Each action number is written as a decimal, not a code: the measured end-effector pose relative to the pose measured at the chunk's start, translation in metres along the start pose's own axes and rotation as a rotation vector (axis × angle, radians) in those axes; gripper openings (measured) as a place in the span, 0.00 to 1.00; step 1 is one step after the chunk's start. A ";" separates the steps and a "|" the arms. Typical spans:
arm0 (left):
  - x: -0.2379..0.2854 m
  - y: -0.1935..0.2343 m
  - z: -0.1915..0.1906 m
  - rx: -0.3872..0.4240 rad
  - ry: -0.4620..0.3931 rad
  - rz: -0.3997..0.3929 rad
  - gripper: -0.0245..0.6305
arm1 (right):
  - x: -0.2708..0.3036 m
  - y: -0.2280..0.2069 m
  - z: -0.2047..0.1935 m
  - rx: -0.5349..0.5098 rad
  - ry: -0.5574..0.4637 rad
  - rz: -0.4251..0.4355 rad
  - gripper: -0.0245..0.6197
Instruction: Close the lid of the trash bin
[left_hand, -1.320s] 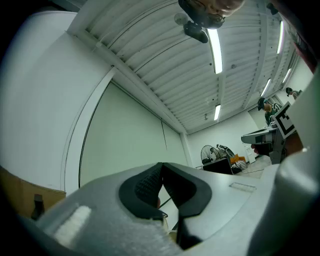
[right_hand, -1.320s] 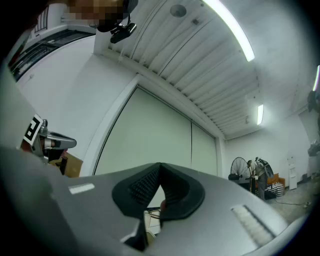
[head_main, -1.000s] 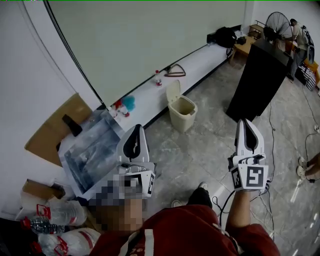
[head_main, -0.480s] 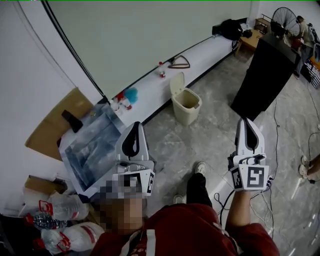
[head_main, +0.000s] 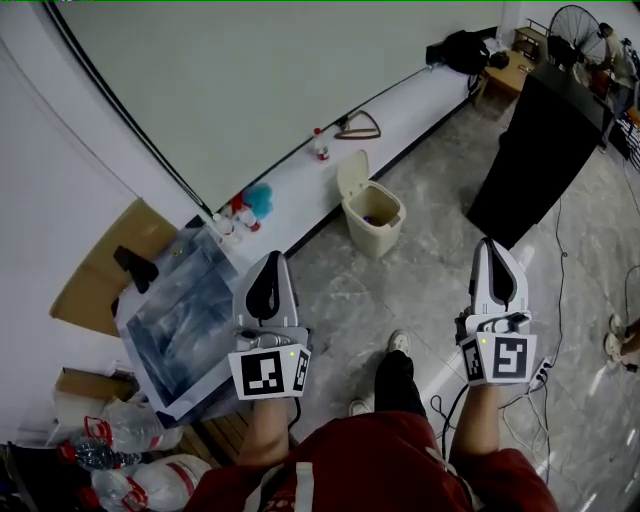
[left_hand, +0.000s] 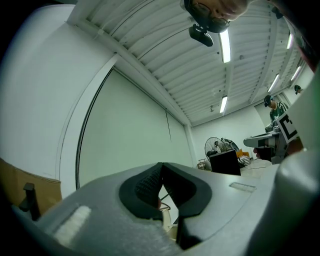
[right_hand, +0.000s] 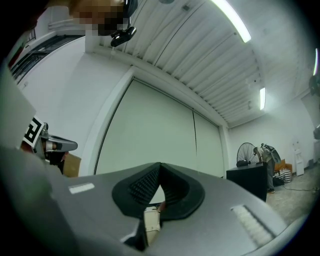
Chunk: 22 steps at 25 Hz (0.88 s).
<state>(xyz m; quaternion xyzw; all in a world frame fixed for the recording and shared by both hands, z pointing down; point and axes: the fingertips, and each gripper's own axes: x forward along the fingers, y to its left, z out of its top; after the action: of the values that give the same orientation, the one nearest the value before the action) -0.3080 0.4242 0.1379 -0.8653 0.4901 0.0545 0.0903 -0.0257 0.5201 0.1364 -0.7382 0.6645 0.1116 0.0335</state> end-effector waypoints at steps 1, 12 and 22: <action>0.011 -0.001 -0.003 -0.001 0.005 0.000 0.04 | 0.008 -0.005 -0.005 0.006 0.012 -0.001 0.04; 0.145 -0.028 -0.024 -0.013 0.046 -0.023 0.04 | 0.107 -0.083 -0.038 0.028 0.048 -0.001 0.04; 0.251 -0.074 -0.029 0.007 0.057 -0.046 0.04 | 0.180 -0.163 -0.060 0.065 0.052 -0.015 0.04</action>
<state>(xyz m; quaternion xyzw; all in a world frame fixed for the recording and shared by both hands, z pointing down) -0.1151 0.2453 0.1278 -0.8772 0.4726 0.0261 0.0806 0.1592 0.3517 0.1411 -0.7442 0.6630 0.0705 0.0406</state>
